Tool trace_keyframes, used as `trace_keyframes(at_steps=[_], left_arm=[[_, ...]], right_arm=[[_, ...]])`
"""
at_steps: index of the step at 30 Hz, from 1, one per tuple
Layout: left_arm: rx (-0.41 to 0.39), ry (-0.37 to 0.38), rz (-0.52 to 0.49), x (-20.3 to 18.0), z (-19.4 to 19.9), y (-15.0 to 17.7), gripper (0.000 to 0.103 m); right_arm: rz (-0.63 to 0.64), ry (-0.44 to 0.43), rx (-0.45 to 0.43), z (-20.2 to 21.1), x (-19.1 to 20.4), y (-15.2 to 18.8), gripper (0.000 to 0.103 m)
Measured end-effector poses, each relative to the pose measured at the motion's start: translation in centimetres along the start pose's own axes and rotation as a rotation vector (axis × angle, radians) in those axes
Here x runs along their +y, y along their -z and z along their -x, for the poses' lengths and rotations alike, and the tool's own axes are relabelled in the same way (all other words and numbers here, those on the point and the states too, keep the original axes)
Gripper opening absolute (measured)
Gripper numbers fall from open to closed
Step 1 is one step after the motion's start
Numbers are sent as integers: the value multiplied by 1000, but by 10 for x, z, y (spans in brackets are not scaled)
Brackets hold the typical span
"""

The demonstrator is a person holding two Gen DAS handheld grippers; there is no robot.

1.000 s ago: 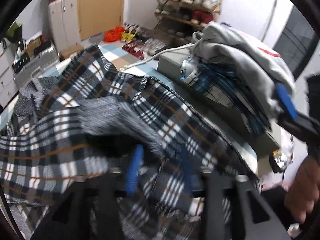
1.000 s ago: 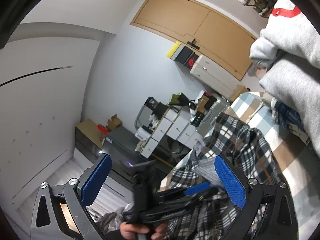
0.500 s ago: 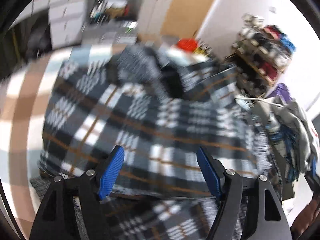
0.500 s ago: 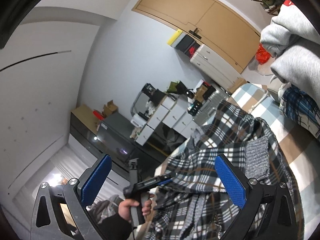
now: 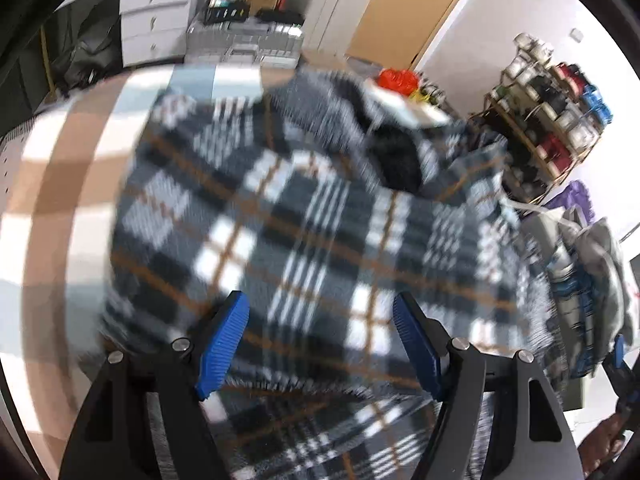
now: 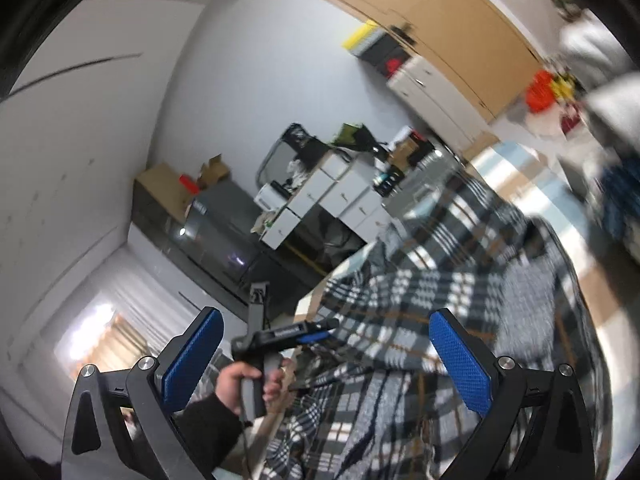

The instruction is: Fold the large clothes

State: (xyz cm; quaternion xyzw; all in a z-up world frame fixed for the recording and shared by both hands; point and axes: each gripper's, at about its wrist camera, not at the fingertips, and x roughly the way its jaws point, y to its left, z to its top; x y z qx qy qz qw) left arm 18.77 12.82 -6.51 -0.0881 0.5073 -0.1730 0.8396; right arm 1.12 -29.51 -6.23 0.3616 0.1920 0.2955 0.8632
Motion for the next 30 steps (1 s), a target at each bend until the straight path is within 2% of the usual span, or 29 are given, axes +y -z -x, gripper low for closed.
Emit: trace_keyframes(at_steps=[4,7,10,13,15,20,23,26,28,29,30], left_arm=[[-56,-48,-28,-7,25,-40,71],[-52,-93,-48,-15,19,-70,71],[-16,-129,-21,-12,-1,-95,71],[3,-109,25,1,-13,-108,71],[24,-126,38,7,-33,-122,71],[72,-160,45,15,-77,-147,71],[92,-147,74,29,-98,-156,71],[112,-127,99,41,-116,-157,71],[121,-113,93,44,-125,-155,71],[122,-112,91,45,-127,-154,71],[126,-106,94,47,-129,-153,71]], right_arm=[[241,-23,-11,-18,36,-31,103],[413,11,-4,-54,55,-61,103],[480,60,93,-115,57,-95,103],[485,172,229,-190,44,-122,103],[476,225,309,-239,27,-132,103],[383,314,573,-351,-29,-125,103],[414,406,704,-399,-53,-104,103],[470,526,791,-434,-69,-89,102],[477,579,813,-447,-78,-87,102],[464,601,820,-453,-83,-86,100],[450,612,829,-457,-87,-86,93]])
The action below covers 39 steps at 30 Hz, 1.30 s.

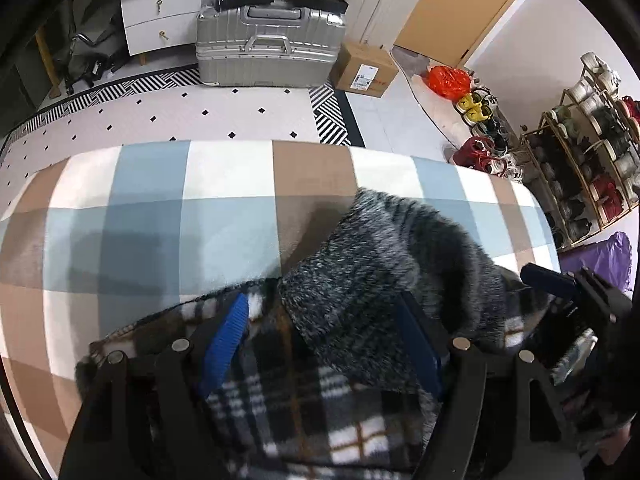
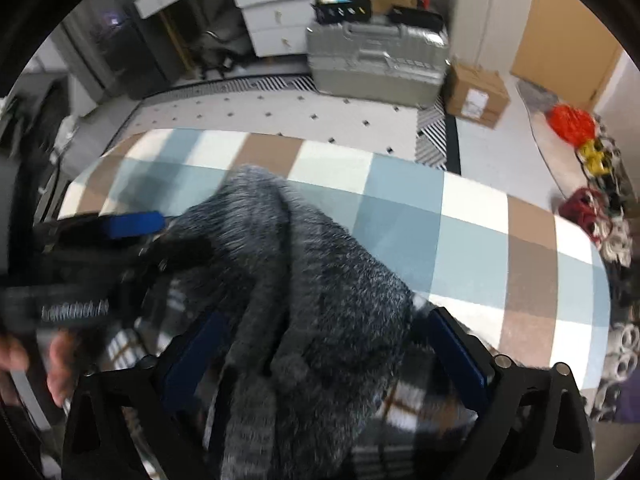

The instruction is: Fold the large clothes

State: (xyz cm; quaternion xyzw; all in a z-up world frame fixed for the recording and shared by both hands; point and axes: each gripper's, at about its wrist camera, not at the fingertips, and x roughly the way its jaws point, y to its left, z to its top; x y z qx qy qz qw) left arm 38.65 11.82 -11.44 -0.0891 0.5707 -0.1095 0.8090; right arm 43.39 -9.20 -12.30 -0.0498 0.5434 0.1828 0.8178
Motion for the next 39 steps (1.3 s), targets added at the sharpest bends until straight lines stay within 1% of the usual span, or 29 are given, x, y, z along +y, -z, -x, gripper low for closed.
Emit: trace_keyframes(at_steps=[1,2,3,4,5,6,7,8,9,10,11,12,14,17,18,20,22,24,25,27,28,29,30,31,32,33,34,37,39], left_arm=[[3,12,7,2,-2,0,71],[3,19,15,1,1,2,71],[1,32,27,4,0,3,71],[-2,38,31,4,2,2,71],[-3,43,34,5,3,1,71],[0,42,38,6,4,1,71],[0,40,39,4,7,0,71],[0,31,35,4,9,0,71],[-1,16,30,3,11,-1,71],[-4,9,26,2,12,-1,71],[-10,4,20,2,14,-1,71],[-23,4,15,1,17,-2,71],[-36,20,13,0,20,-3,71],[-48,47,-8,-4,21,-3,71],[-48,42,-23,-7,19,-3,71],[-35,38,-47,-11,13,-4,71],[-23,34,-64,-15,5,-5,71],[-5,41,-72,-17,-3,-6,71],[-3,36,-77,-19,-7,-6,71],[-15,17,-92,-22,-12,-8,71],[-28,14,-92,-23,-11,-7,71],[-41,17,-95,-24,-10,-6,71],[-51,20,-103,-25,-10,-5,71],[-55,17,-112,-25,-9,-4,63],[-54,17,-122,-25,-8,-2,51],[-59,18,-132,-24,-5,-1,43],[-65,18,-135,-21,-1,2,24],[-84,81,-116,-14,15,8,16],[-138,88,-145,-17,34,15,15]], right_arm=[[-6,6,6,-3,0,-3,89],[-9,17,14,-7,0,-3,77],[-7,38,33,-12,0,-5,70],[-2,71,54,-16,1,-4,66],[-5,101,68,-16,0,0,52],[-14,113,67,-17,-4,3,43],[-22,114,54,-14,-6,3,37],[-29,117,43,-9,-11,3,25],[-33,133,31,-4,-16,4,18],[-36,150,18,0,-18,3,17],[-35,171,1,4,-21,1,14],[-28,198,-23,10,-23,0,10],[-12,274,-71,16,-23,-4,5],[-12,299,-158,28,-20,-10,5],[-19,292,-167,28,-20,-11,5],[-31,287,-156,23,-22,-13,5],[-34,263,-151,19,-22,-15,5],[-47,239,-132,12,-26,-15,14],[-50,230,-112,11,-26,-14,16],[-48,231,-92,6,-25,-12,14],[-43,225,-104,8,-24,-11,11],[-32,209,-110,9,-22,-10,4],[-17,217,-122,12,-20,-9,4],[-10,220,-136,16,-18,-8,4],[-4,205,-165,23,-17,-6,4],[0,189,-195,32,-15,-3,4],[6,175,-223,41,-14,0,4],[15,127,-299,70,-14,11,4],[14,102,-349,91,-12,21,4]])
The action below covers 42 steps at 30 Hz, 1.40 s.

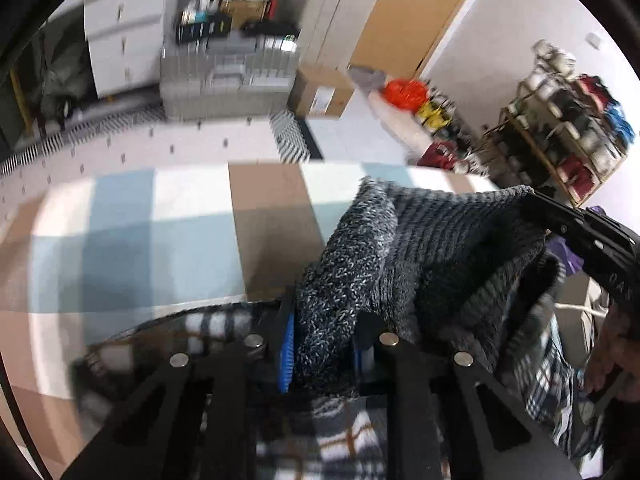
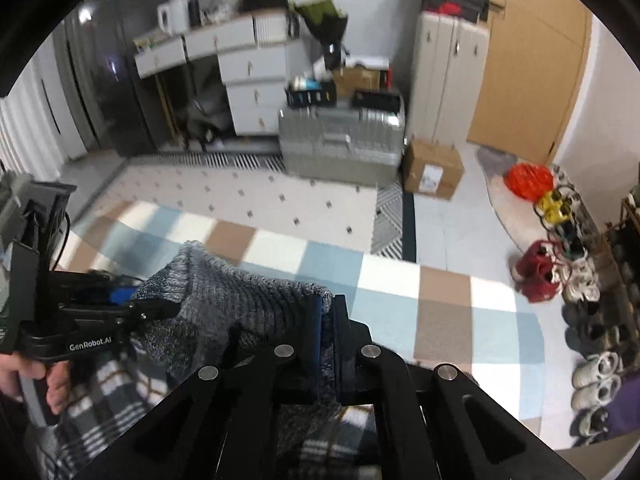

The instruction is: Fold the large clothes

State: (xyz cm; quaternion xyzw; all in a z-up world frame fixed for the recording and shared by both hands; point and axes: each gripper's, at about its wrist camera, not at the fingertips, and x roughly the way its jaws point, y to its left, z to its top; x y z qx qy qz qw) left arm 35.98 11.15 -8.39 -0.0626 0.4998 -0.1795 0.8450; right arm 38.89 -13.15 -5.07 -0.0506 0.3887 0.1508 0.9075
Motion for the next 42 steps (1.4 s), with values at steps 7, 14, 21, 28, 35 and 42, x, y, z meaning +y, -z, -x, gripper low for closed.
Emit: trace_keyframes(at_steps=[7,14,21,28,35,42], left_arm=[[-147,30,-67,-40,86,25,15],[-286,98,-108,-68,158,80,15],[-312,158,-130,-81,177,146,15],[-197,253,-42,-70,154,204,15],[-107,269,18,-65,134,224,24],[-10,276,-33,-71,150,234,36]], right_arm=[[-5,-49,-164,91,13,18,3],[-48,-115,-340,196,29,73,3],[-56,-172,-414,260,60,161,3],[-274,-274,-345,258,59,261,3],[-305,-217,-143,225,58,292,6],[-331,-245,65,202,55,308,10]])
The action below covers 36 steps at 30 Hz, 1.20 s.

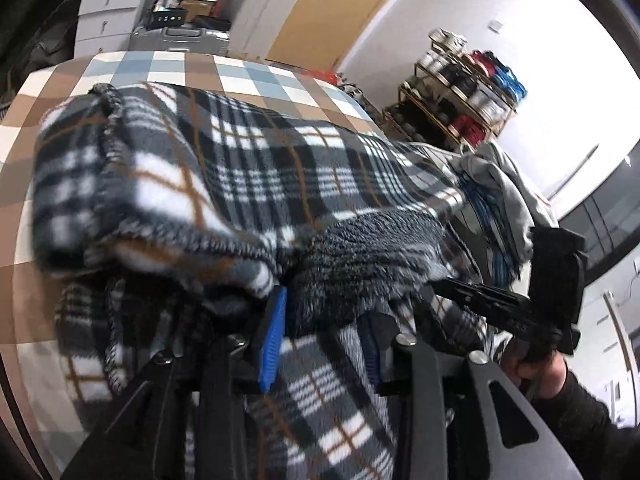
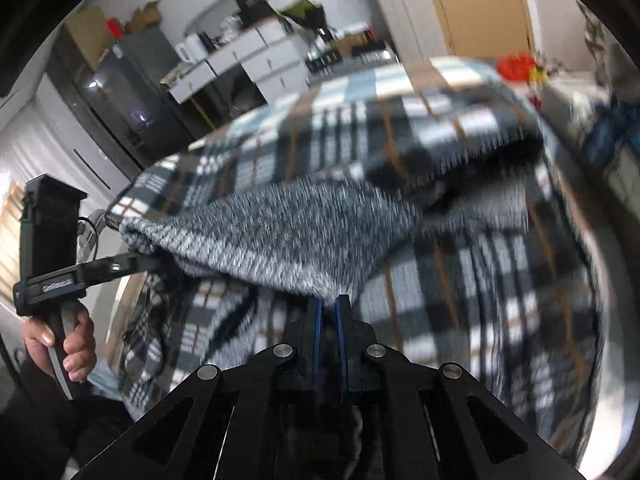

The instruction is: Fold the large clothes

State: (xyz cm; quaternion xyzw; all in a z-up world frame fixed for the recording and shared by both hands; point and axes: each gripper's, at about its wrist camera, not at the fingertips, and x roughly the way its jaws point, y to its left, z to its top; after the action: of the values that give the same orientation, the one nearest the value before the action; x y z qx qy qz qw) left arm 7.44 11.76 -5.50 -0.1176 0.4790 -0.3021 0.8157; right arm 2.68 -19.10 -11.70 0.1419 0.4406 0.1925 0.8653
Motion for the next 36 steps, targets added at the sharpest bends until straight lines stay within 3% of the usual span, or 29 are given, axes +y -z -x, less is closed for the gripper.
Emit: trace_keyframes(at_steps=[1,2,3,7,9,12,14,19,22,25,28,31,33,36], left_arm=[[11,6,1,0,3,5,52],[25,25,5,1,6,11,65],[39,49,2,1,11,12,65],[28,81,-64,-11,32,24,65],[-22,64,-101,-22,37,14,66],[-64,38,-85,-23,28,-9,67],[-55,36,-29,-13,12,-25,67],[11,-80,99,33,-36,-41,67],[73,-76,221,68,-52,-37,66],[72,-27,220,77,-48,-32,66],[99,-26,190,68,-40,-35,66],[47,-11,110,48,-18,-45,67],[30,-49,69,40,-14,-52,67],[73,-140,51,49,-34,-58,67]], right_arm=[[-14,-20,33,-2,-4,2,14],[-27,-35,74,-4,-7,4,26],[-40,-43,94,-3,-10,10,35],[-66,-139,58,23,-17,8,38],[-43,-162,-9,42,-16,-15,59],[16,-137,-102,60,-8,-60,75],[62,-108,-111,55,2,-91,86],[145,77,-5,-1,9,-147,86],[156,190,134,-41,-12,-141,86],[136,226,259,-68,-41,-113,85],[189,214,242,-65,-43,-100,86],[213,185,192,-50,-30,-104,85],[270,195,140,-44,-17,-110,86],[303,271,200,-65,-16,-114,86]])
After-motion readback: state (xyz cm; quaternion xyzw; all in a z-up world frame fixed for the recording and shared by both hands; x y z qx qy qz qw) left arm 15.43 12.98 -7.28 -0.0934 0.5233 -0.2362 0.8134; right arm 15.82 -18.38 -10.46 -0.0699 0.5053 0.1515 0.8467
